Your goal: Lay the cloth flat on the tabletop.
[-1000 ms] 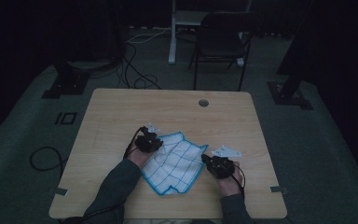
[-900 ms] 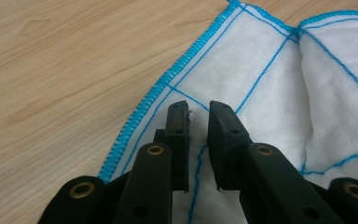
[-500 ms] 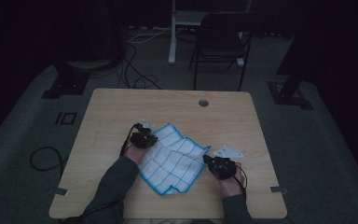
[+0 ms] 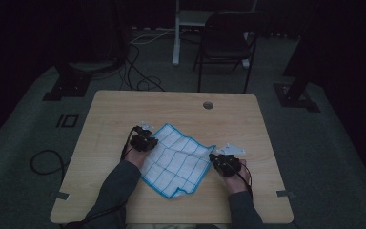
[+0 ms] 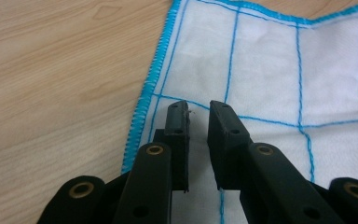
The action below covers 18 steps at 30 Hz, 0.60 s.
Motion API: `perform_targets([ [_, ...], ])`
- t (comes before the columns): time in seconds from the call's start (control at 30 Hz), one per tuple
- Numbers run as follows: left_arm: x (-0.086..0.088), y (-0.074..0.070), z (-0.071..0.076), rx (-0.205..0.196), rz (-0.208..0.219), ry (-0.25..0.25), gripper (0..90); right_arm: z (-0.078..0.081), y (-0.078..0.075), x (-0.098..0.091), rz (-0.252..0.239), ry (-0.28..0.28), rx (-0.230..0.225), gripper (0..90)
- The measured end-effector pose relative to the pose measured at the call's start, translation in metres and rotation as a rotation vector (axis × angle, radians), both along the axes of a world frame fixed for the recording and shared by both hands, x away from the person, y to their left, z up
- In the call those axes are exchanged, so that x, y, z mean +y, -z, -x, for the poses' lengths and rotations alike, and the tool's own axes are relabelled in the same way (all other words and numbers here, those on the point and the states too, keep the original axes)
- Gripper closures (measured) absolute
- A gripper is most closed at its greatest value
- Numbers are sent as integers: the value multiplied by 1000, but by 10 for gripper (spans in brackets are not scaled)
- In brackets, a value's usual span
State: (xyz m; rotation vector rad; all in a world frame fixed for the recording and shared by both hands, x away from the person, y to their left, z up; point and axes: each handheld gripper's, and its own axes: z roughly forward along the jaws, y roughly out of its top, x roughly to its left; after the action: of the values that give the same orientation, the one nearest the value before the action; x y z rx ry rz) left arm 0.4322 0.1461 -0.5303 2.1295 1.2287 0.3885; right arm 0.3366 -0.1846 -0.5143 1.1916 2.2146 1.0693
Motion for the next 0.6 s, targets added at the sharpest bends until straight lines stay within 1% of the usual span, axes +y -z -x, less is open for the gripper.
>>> perform_targets([
  [0.07, 3, -1, 4, 6, 4, -9, 781, -6, 0, -1, 6, 6, 1, 896],
  [0.13, 6, -1, 9, 6, -3, -11, 758, -11, 0, -4, -7, 11, 3, 895],
  [0.17, 6, -1, 9, 6, -3, -11, 751, -13, -1, -5, -17, 14, 3, 895],
  [0.2, 9, 0, 15, 7, 7, -11, 751, -13, -1, -5, -17, 14, 3, 895],
  [0.33, 15, 1, 30, 8, 26, -3, 744, -24, -6, -8, -23, 28, -5, 895],
  [0.37, 16, 1, 36, 9, 40, 2, 724, -28, -10, -7, -13, 25, -13, 896],
  [0.4, 16, 1, 36, 9, 40, 2, 718, -28, -10, -7, -13, 25, -13, 896],
  [0.43, 18, 3, 44, 6, 63, -4, 713, -30, -14, -6, -1, 22, -25, 890],
  [0.47, 18, 3, 44, 6, 63, -4, 710, -30, -14, -6, -1, 22, -25, 890],
  [0.5, 18, 4, 53, -2, 74, -10, 702, -31, -18, -4, 0, 13, -24, 795],
  [0.53, 18, 4, 53, -2, 74, -10, 700, -31, -18, -4, 0, 13, -24, 795],
  [0.57, 17, 6, 63, -10, 92, -15, 696, -29, -19, -4, 1, 8, -22, 725],
  [0.6, 17, 6, 63, -10, 92, -15, 692, -29, -19, -4, 1, 8, -22, 725],
])
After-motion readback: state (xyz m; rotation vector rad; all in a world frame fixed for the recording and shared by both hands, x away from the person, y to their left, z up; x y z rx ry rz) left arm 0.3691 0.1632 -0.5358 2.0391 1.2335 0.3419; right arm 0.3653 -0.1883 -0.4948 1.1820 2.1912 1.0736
